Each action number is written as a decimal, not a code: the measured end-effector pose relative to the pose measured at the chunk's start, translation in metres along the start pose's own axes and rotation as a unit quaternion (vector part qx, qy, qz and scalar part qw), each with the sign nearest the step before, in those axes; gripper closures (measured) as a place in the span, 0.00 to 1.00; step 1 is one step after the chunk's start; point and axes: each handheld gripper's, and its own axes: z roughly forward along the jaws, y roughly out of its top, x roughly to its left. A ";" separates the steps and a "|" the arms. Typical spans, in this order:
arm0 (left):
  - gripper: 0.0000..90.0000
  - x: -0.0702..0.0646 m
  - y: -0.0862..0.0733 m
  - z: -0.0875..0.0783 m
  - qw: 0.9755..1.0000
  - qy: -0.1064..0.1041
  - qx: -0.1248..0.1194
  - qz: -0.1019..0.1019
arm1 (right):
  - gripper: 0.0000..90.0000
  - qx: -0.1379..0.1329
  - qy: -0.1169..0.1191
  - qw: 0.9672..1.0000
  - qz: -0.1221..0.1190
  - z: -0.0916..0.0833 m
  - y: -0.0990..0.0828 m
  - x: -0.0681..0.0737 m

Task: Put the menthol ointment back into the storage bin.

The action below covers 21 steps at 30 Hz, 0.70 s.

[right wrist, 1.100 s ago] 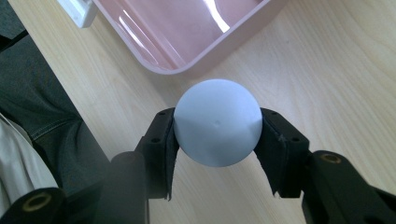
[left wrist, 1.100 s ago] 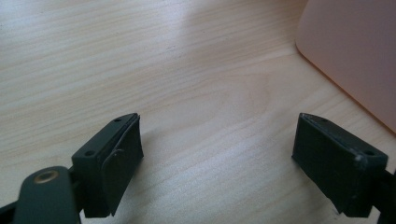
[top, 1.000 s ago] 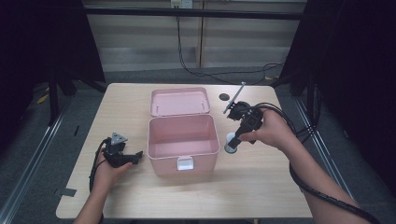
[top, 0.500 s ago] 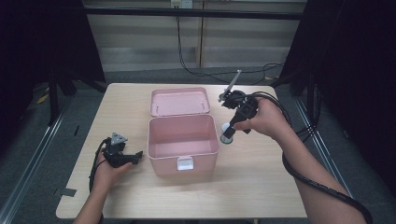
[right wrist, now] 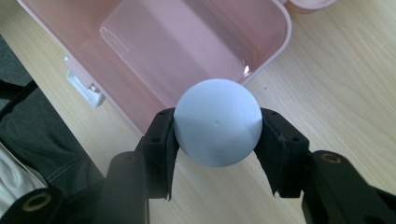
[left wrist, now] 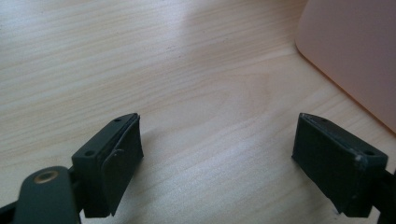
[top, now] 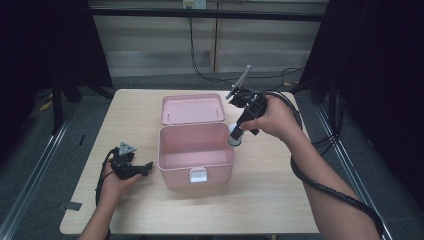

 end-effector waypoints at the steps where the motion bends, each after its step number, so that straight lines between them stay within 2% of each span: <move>1: 0.17 0.000 0.000 0.000 1.000 0.000 0.000 0.000 | 0.56 -0.003 0.003 1.000 0.001 0.001 0.002 0.000; 8: 0.17 0.000 0.000 0.000 1.000 0.000 0.000 0.000 | 0.56 -0.006 0.006 1.000 0.022 0.006 0.012 0.002; 15: 0.17 0.000 0.000 0.000 1.000 0.000 0.000 0.000 | 0.56 -0.006 0.010 1.000 0.027 0.013 0.019 0.002; 21: 0.17 0.000 0.000 0.000 1.000 0.000 0.000 0.000 | 0.56 -0.005 0.002 0.999 0.035 0.020 0.026 0.001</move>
